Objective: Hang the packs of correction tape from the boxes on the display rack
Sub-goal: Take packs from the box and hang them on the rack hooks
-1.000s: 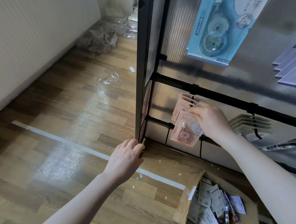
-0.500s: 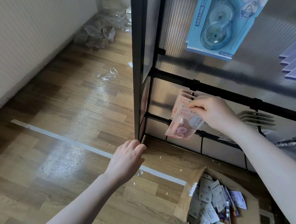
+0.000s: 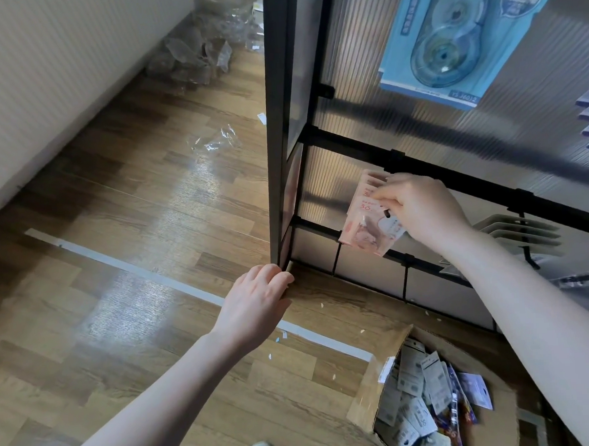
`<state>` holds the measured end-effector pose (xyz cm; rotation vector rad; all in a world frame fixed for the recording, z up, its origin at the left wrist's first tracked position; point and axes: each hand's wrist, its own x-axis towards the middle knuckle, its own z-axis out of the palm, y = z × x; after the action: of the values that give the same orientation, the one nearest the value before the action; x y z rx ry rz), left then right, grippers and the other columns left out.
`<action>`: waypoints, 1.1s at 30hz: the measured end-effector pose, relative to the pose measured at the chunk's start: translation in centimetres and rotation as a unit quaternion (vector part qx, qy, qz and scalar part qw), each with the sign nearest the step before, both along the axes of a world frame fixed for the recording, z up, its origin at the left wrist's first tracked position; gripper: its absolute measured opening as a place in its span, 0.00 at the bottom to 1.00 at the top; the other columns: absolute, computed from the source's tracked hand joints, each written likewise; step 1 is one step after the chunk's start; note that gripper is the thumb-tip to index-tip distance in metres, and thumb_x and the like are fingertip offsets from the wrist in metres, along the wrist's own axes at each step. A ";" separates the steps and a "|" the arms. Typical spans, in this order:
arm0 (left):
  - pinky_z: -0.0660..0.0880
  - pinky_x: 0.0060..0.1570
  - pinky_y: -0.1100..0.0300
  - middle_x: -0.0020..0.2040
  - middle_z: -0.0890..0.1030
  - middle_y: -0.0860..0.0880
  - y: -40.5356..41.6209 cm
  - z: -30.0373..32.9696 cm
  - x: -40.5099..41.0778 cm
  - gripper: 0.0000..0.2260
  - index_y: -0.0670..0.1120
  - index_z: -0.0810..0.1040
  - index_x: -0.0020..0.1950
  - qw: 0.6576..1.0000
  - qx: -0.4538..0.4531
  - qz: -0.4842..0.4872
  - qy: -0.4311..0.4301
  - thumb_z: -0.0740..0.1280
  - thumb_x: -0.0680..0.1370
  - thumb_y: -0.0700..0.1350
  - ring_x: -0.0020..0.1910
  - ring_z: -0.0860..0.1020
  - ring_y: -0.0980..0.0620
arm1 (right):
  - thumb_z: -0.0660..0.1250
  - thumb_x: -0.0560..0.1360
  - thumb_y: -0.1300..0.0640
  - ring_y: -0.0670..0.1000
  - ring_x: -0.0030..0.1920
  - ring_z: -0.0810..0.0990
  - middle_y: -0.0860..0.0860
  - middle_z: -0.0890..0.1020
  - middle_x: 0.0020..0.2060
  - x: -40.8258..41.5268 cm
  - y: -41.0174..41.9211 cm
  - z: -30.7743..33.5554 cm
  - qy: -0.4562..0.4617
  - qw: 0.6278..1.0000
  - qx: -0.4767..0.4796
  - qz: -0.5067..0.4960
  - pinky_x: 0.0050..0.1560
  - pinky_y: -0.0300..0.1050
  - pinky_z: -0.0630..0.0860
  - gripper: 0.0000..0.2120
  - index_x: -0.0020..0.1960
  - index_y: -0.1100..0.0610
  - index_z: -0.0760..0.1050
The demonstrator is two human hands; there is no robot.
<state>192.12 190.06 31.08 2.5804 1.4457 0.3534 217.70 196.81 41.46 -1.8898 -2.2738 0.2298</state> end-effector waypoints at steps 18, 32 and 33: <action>0.78 0.38 0.57 0.45 0.81 0.48 -1.2 1.6 3.9 0.19 0.45 0.80 0.48 0.999 0.032 -0.038 -0.001 0.79 0.61 0.43 0.41 0.80 0.47 | 0.68 0.73 0.67 0.61 0.45 0.81 0.60 0.81 0.48 6.7 -11.7 -5.9 -0.030 0.980 0.162 -0.111 0.47 0.54 0.77 0.11 0.55 0.64 0.78; 0.79 0.47 0.50 0.52 0.79 0.44 -12.4 -0.9 21.9 0.20 0.43 0.77 0.54 0.997 -0.021 -0.060 0.045 0.77 0.66 0.46 0.52 0.78 0.42 | 0.73 0.68 0.64 0.61 0.40 0.81 0.58 0.81 0.43 26.0 -32.5 -15.4 -0.044 0.967 0.044 -0.249 0.41 0.53 0.79 0.13 0.52 0.63 0.80; 0.78 0.47 0.49 0.53 0.79 0.44 -13.5 -1.5 23.6 0.19 0.43 0.77 0.54 0.997 -0.027 -0.056 0.049 0.76 0.67 0.46 0.52 0.78 0.42 | 0.73 0.67 0.65 0.62 0.40 0.80 0.59 0.81 0.43 27.9 -33.8 -16.1 -0.043 0.965 0.041 -0.254 0.40 0.53 0.79 0.13 0.52 0.63 0.80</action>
<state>215.72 176.60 29.61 2.6538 1.3120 0.1730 245.55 163.02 25.36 -2.3883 -1.7254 -0.0181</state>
